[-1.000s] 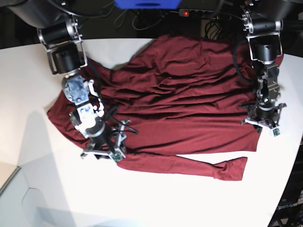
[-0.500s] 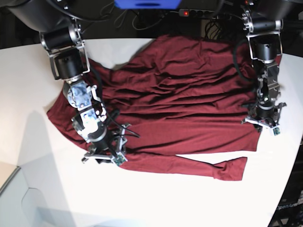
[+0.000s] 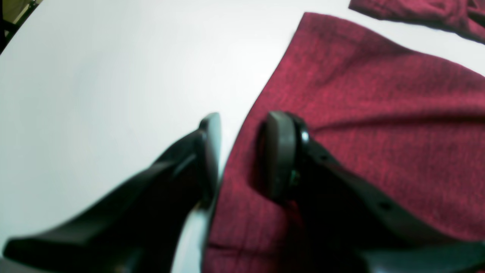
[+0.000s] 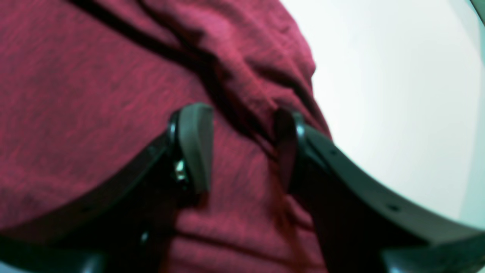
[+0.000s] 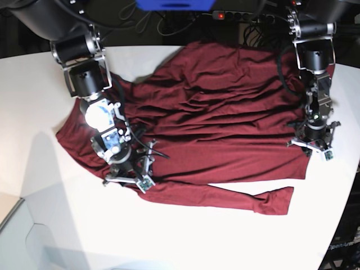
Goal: Layout the t-shirt on the table in an organized manner, then fold the t-shirt properly
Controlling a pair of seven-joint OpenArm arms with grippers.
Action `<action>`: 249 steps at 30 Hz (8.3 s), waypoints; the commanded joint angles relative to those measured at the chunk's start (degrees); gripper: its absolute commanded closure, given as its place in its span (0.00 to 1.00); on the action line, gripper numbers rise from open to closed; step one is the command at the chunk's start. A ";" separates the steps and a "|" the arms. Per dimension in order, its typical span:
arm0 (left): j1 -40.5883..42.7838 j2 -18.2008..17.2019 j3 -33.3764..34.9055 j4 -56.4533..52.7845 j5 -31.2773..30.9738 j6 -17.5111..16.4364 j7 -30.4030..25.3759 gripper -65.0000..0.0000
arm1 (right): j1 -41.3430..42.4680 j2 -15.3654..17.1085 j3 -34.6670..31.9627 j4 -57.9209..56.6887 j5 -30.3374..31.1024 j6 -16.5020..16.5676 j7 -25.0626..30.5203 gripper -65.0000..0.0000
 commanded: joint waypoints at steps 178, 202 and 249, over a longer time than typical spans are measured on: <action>-9.98 3.74 24.95 -15.98 1.15 0.78 -13.06 0.69 | -30.81 3.62 17.04 40.84 0.21 9.62 -0.22 0.34; -0.48 -1.45 24.78 -0.33 1.06 0.86 -4.62 0.69 | -17.45 0.63 16.61 17.72 0.21 9.62 -0.22 0.35; -25.10 9.72 27.85 -29.26 1.24 0.69 -10.68 0.69 | -35.74 1.59 16.78 41.37 0.21 9.62 -0.22 0.34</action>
